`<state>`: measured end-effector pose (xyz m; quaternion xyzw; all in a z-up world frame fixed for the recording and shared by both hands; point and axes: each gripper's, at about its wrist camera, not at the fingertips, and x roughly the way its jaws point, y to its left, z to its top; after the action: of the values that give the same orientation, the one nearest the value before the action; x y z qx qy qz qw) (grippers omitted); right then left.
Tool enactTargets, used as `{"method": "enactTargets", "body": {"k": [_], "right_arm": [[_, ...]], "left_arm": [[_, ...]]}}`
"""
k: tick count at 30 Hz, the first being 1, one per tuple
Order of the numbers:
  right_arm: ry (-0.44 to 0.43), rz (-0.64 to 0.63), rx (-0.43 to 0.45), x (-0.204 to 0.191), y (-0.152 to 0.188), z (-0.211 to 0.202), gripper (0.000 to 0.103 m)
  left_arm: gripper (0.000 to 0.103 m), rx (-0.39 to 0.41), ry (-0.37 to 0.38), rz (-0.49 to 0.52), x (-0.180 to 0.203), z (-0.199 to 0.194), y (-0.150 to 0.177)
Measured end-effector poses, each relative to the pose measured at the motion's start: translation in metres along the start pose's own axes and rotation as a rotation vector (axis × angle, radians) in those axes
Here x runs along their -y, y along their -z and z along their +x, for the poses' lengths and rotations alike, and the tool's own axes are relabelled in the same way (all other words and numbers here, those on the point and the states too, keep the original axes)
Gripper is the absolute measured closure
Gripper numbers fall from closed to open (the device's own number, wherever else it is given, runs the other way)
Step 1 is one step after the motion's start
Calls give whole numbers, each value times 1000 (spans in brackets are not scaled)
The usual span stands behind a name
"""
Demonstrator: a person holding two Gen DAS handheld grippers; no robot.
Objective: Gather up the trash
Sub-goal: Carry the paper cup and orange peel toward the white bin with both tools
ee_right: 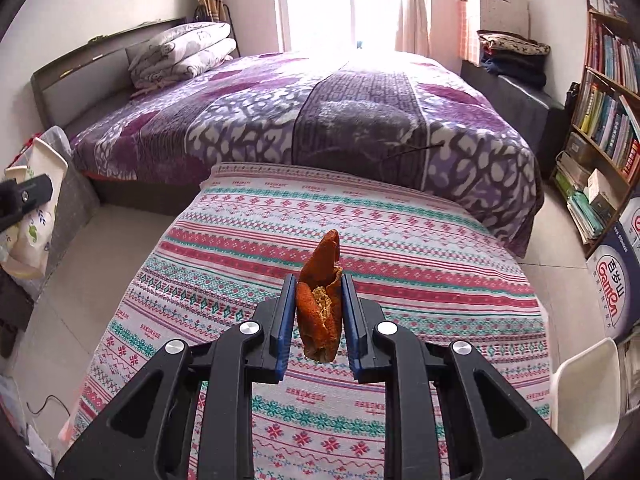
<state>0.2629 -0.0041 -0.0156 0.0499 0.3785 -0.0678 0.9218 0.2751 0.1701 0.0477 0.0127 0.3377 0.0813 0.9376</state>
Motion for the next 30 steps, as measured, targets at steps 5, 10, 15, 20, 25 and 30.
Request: {"method": "enactTargets", "body": {"k": [5,10,15,20,25,30], "right_arm": [[35,14,-3,32,6,-28,82],[68,35,-1,62,19,-48,82],[91,78,-18,97,37,-59,82],[129,113,-38,129,54,-57,81],[177,121,-5,153,69,-58,81],[194,138,6,172,73,-60,81]], "left_arm": [[40,-40,28,-7,15,-18,25],[40,-65,62,-7,33,-39,47],[40,-64,95,26,57,-59,67],[40,-55,109,51,77,-58,87],[40,-34,119,71,94,-56,98],[40,5,138,70,109,-64,96]]}}
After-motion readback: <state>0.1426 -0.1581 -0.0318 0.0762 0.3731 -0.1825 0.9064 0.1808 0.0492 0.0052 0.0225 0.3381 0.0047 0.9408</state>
